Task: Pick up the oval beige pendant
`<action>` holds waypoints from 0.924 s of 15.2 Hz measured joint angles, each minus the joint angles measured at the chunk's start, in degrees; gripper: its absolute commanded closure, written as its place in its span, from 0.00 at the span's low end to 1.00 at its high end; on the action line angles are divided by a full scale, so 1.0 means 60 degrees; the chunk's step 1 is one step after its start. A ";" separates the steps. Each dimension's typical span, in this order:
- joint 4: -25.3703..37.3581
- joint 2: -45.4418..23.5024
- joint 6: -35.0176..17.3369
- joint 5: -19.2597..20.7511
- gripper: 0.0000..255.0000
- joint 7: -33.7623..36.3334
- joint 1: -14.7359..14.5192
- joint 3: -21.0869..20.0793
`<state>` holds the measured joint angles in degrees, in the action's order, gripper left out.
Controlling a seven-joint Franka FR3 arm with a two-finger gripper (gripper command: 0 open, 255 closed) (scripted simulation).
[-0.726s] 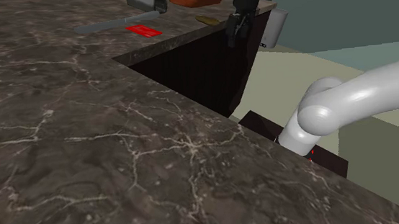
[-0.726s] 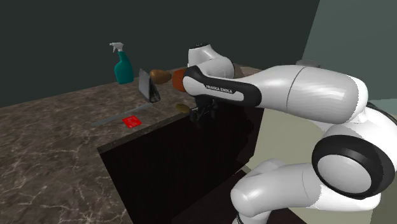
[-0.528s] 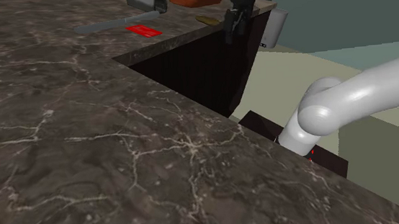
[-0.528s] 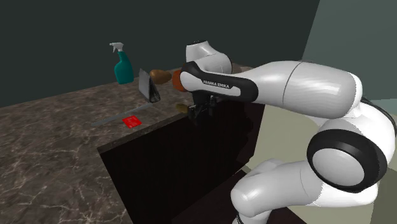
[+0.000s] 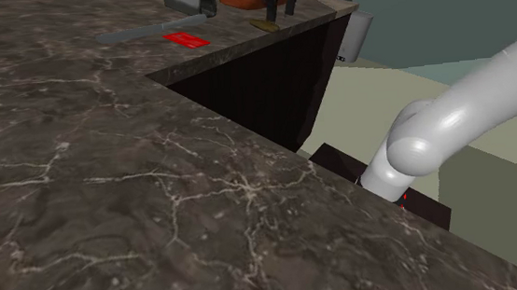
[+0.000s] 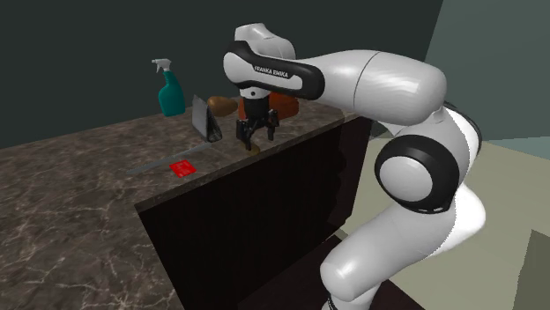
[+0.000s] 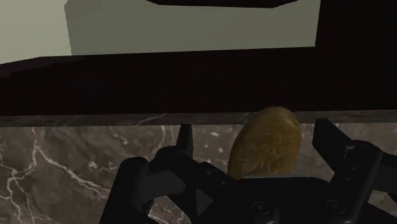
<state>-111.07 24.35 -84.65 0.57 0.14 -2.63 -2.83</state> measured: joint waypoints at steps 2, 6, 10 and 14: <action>0.0858 -0.0554 0.0387 -0.0177 0.00 0.0031 -0.0056 -0.0035; 0.0700 -0.0672 0.0144 -0.0247 0.00 0.0030 -0.0075 -0.0041; 0.0061 -0.0518 -0.0335 -0.0265 0.00 0.0044 -0.0087 -0.0056; -0.0036 -0.0504 -0.0422 -0.0267 1.00 0.0045 -0.0088 -0.0057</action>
<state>-111.28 21.33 -87.18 -1.04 0.41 -3.16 -3.18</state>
